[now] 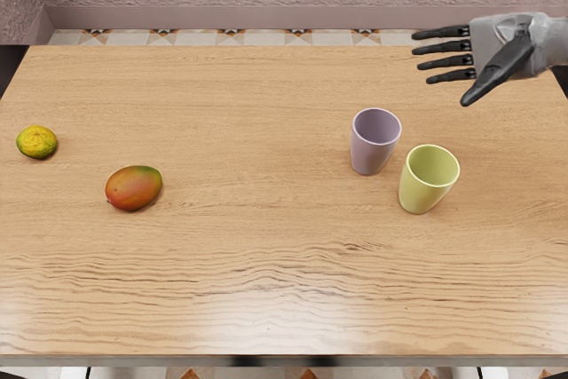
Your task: Pick up cup and place in cup with right hand
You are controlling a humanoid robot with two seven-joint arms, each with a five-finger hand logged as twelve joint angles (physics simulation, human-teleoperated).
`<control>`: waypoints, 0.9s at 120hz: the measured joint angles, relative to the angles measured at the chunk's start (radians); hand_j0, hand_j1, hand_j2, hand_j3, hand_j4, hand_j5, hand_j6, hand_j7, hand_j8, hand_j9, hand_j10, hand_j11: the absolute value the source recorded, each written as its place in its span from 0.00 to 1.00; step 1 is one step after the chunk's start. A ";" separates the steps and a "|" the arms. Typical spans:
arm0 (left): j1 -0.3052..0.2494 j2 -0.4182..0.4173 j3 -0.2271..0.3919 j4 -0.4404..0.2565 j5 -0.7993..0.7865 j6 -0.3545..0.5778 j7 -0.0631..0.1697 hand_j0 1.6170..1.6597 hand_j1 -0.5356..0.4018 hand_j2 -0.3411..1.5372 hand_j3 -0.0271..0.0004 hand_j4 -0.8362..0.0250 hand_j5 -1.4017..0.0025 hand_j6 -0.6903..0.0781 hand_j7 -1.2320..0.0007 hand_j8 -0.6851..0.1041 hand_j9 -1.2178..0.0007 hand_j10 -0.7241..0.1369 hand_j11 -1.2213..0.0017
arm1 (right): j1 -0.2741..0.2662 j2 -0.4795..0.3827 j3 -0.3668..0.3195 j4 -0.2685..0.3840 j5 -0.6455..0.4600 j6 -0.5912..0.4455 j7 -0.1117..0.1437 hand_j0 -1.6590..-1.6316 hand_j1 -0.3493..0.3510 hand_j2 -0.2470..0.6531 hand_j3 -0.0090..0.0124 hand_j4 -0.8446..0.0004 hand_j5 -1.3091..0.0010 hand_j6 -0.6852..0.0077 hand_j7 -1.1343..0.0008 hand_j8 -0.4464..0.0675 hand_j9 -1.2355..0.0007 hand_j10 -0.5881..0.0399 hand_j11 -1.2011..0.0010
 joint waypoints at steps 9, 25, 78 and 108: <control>0.000 0.000 0.000 0.000 0.000 0.000 0.000 0.96 0.94 0.18 0.98 0.97 0.99 0.89 1.00 0.86 1.00 0.84 0.99 | 0.007 0.013 -0.006 0.010 -0.032 0.000 -0.001 0.04 0.03 0.27 0.42 0.98 0.98 0.97 0.98 0.84 0.98 0.91 0.98; 0.000 0.000 0.000 0.000 0.000 0.000 0.000 0.96 0.94 0.18 0.98 0.97 0.99 0.89 1.00 0.86 1.00 0.84 0.99 | 0.028 0.086 0.033 -0.010 -0.097 0.001 -0.001 0.04 0.03 0.27 0.42 0.98 0.98 0.97 0.98 0.84 0.98 0.91 0.98; 0.000 0.000 0.000 0.000 0.000 0.000 0.000 0.96 0.94 0.18 0.99 0.97 0.99 0.89 1.00 0.86 1.00 0.84 0.99 | 0.359 0.379 -0.458 0.069 -0.575 -0.571 -0.001 0.04 0.03 0.27 0.42 0.98 0.98 0.96 0.98 0.83 0.98 0.90 0.98; 0.000 0.000 0.000 0.000 0.000 0.000 0.000 0.96 0.94 0.18 0.99 0.97 0.99 0.89 1.00 0.86 1.00 0.84 0.99 | 0.349 0.469 -0.573 0.174 -0.623 -0.742 -0.001 0.04 0.03 0.27 0.42 0.98 0.98 0.96 0.98 0.83 0.98 0.90 0.98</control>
